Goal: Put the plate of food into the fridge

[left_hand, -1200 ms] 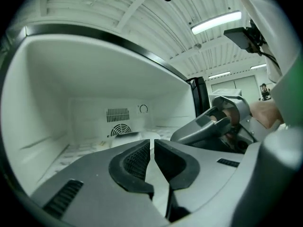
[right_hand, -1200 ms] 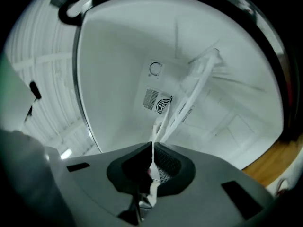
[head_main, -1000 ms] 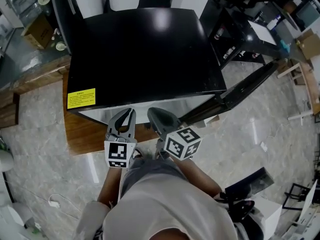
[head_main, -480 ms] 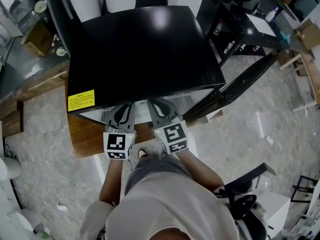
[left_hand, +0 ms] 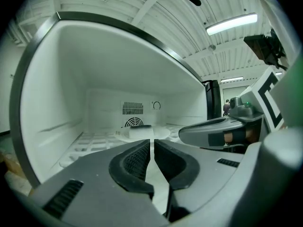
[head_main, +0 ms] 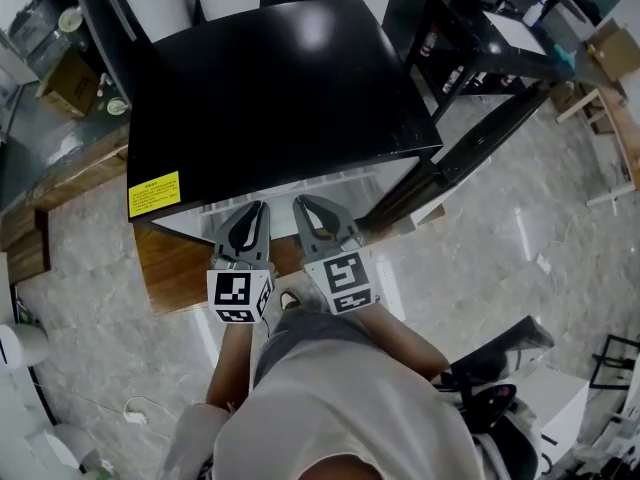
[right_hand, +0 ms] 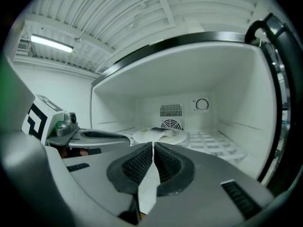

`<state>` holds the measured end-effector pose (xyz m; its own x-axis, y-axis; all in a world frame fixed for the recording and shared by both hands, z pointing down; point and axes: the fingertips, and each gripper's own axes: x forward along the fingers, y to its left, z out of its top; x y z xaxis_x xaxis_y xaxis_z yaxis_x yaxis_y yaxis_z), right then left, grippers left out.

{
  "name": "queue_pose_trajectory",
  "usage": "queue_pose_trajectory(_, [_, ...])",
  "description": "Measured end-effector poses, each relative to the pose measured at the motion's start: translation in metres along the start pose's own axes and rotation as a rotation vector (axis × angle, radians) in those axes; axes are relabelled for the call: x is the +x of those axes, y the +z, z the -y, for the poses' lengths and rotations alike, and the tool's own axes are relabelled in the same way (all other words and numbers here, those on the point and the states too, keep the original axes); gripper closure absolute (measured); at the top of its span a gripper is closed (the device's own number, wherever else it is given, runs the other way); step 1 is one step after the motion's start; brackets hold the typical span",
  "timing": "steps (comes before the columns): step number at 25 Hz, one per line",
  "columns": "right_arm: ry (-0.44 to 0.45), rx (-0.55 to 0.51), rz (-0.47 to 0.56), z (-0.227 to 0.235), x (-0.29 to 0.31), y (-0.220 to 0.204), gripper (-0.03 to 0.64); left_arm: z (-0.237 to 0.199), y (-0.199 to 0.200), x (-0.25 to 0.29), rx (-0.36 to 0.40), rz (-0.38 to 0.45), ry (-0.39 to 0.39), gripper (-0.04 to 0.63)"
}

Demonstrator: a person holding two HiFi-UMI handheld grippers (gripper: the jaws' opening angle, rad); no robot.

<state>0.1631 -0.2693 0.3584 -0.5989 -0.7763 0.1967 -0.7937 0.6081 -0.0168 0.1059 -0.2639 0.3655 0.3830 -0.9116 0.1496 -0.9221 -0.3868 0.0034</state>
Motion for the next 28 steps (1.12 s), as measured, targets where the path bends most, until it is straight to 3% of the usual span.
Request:
queue_pose_trajectory(7, [-0.036,-0.005,0.051,0.004,-0.023,-0.019,0.597,0.019,-0.031,-0.008,-0.11,0.007,0.004,0.555])
queue_pose_trajectory(17, [-0.013,-0.083,0.086,0.04,-0.055,-0.032,0.598,0.056,-0.037,-0.002,-0.128,0.015,0.076,0.558])
queue_pose_trajectory(28, [-0.086,-0.084,0.125,-0.013,-0.119,-0.008,0.598,0.09,-0.005,-0.072,-0.109,0.084,-0.041,0.558])
